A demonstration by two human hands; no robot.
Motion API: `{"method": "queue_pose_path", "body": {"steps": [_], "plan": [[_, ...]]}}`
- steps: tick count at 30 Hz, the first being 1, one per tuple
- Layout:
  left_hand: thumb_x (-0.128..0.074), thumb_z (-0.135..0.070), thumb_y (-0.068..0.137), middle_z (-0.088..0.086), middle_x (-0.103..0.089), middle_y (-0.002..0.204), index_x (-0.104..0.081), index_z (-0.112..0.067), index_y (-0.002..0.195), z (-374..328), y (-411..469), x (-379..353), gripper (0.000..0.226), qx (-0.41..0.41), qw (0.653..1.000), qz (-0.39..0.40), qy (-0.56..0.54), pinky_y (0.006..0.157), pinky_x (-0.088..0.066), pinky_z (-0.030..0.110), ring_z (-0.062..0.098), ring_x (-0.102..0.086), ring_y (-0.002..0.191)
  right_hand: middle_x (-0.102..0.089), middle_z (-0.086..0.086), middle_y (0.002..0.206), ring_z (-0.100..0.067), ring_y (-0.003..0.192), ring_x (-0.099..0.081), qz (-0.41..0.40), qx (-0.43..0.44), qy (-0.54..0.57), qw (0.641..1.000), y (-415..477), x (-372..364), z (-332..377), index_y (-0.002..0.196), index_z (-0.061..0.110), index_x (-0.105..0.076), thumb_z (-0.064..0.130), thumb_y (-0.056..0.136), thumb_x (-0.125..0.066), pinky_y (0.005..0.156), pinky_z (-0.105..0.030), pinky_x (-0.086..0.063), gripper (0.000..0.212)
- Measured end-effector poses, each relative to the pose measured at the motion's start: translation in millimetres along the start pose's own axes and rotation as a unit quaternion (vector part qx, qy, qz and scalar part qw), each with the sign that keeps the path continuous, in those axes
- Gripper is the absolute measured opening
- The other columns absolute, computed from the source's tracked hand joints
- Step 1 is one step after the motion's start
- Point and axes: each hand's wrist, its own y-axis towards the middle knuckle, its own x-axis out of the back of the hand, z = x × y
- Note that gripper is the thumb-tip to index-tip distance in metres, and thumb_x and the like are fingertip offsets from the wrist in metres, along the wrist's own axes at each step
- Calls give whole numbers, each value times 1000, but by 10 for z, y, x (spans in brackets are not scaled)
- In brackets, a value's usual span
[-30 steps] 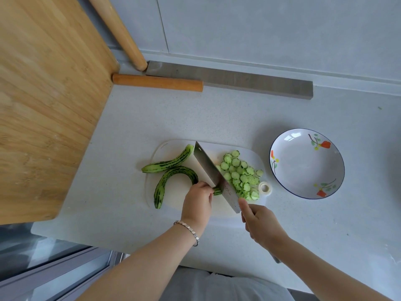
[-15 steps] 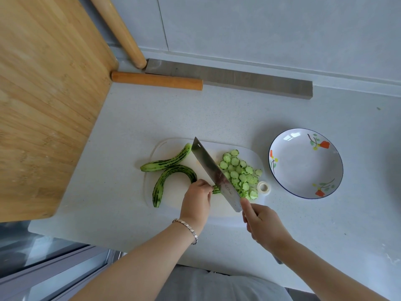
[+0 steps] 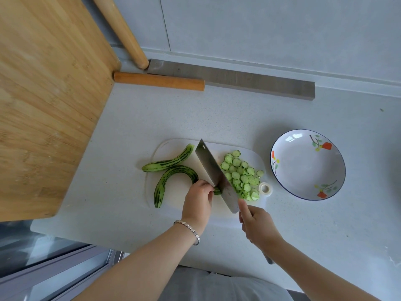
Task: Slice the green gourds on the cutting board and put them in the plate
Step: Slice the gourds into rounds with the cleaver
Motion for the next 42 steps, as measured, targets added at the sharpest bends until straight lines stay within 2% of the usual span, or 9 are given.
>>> {"method": "queue_pose_path", "body": {"steps": [3,7,11,18,26,29,32,37,42], "plan": [[-64,6,79,9,-64,85,-69,0,80,-23,0,11,8,17,1000,-2,-22,67,-51,28,24,-61,78,-35,3,46,-11,38,-27,6,-31,71,997,-1,30,22,61,12,-41,54,92,-39,41,-21,-26,52],[-67,6,78,8,-64,84,-69,1,81,-3,-4,-1,6,33,998,-3,-44,71,-56,35,24,-63,77,-32,5,43,-11,37,-25,3,-16,87,996,-48,108,70,59,12,-39,52,93,-40,40,-20,-24,52],[-66,8,78,10,-64,82,-71,2,78,-28,-1,4,8,38,998,-9,-46,66,-49,24,23,-62,72,-36,7,43,-12,40,-29,-1,13,37,999,-93,143,90,60,13,-40,55,90,-39,45,-24,-27,52],[-68,6,75,8,-66,79,-71,-2,72,-42,-3,8,10,36,999,-15,7,56,-40,21,24,-62,68,-40,-2,53,-15,46,-33,5,30,-14,999,-93,128,124,65,10,-42,54,91,-36,51,-26,-31,52],[-66,6,77,9,-66,82,-71,-2,73,-47,-24,7,10,45,999,-6,8,60,-40,21,25,-61,71,-37,-8,62,-19,57,-33,8,18,-55,998,-20,21,46,67,11,-39,58,90,-33,58,-29,-30,52],[-67,3,77,8,-66,80,-72,-4,75,-54,-15,32,9,37,999,-7,18,58,-42,22,25,-61,70,-38,-7,60,-18,53,-34,4,6,-27,1000,4,-31,25,66,11,-40,57,91,-33,55,-28,-31,53],[-68,2,77,9,-68,78,-74,-4,79,-68,-14,45,8,33,999,-12,20,57,-43,23,27,-63,69,-37,-1,50,-13,41,-31,13,-17,37,999,14,15,40,63,11,-41,55,92,-36,44,-22,-29,53],[-67,-3,81,8,-69,88,-72,-3,90,-47,-3,40,10,68,997,1,-21,69,-49,25,22,-64,79,-34,6,43,-11,37,-26,11,-13,60,998,-45,158,81,60,13,-40,54,92,-39,40,-20,-24,52],[-67,3,80,10,-68,81,-73,0,83,-48,-10,49,8,63,998,-8,-26,65,-45,22,23,-63,74,-34,7,42,-11,37,-27,17,4,51,999,-111,188,146,59,13,-41,54,92,-39,40,-20,-25,52]]}}
